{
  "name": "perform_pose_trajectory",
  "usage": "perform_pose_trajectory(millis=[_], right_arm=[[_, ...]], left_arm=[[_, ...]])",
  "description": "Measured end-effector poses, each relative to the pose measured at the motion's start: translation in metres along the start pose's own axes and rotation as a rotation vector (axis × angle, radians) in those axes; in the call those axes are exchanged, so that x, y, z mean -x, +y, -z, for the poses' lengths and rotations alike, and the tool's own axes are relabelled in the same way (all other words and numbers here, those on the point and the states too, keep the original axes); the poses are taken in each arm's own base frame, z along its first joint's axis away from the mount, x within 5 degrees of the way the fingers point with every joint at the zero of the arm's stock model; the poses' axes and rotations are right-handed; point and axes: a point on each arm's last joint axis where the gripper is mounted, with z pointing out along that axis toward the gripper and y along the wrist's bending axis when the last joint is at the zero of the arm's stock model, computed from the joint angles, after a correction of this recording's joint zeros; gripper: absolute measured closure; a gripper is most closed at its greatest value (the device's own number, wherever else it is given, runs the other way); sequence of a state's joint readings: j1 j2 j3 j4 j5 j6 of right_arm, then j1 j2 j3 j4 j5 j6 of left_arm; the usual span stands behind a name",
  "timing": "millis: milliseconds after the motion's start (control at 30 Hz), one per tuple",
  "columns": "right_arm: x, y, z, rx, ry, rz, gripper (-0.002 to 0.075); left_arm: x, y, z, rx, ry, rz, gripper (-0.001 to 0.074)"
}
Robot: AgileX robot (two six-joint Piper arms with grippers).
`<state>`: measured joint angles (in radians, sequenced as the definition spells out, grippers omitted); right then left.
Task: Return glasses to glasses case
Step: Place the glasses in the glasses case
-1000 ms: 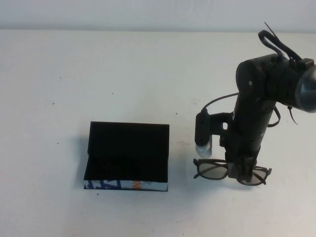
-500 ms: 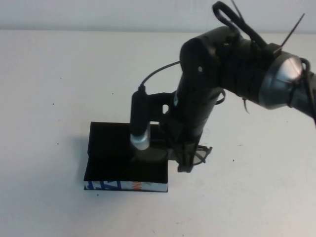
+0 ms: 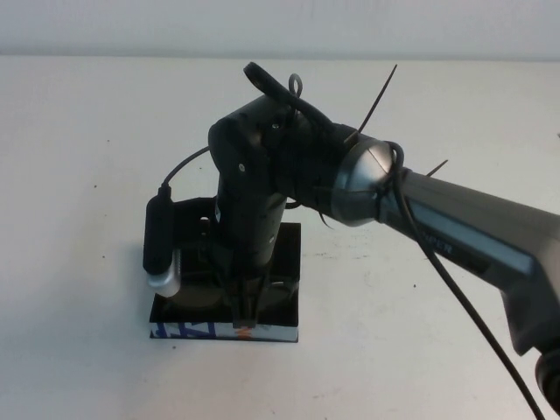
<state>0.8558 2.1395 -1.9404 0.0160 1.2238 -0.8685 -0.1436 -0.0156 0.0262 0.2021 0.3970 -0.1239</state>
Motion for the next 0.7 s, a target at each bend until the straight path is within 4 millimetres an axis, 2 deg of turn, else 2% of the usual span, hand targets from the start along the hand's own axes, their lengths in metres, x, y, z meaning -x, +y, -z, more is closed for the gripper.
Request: perform_pose_trajectory(millis=[367,700], right_arm=[[0.004,-0.006,-0.018,0.003,0.022,0.002,0.0683],[0.003,-0.007,-0.017,-0.009,0.033,0.008,0.0682]], left_arm=[[0.0,0.0,0.0,0.0,0.0,0.0,0.0735],[0.0,0.0,0.0,0.0,0.0,0.0,0.0735]])
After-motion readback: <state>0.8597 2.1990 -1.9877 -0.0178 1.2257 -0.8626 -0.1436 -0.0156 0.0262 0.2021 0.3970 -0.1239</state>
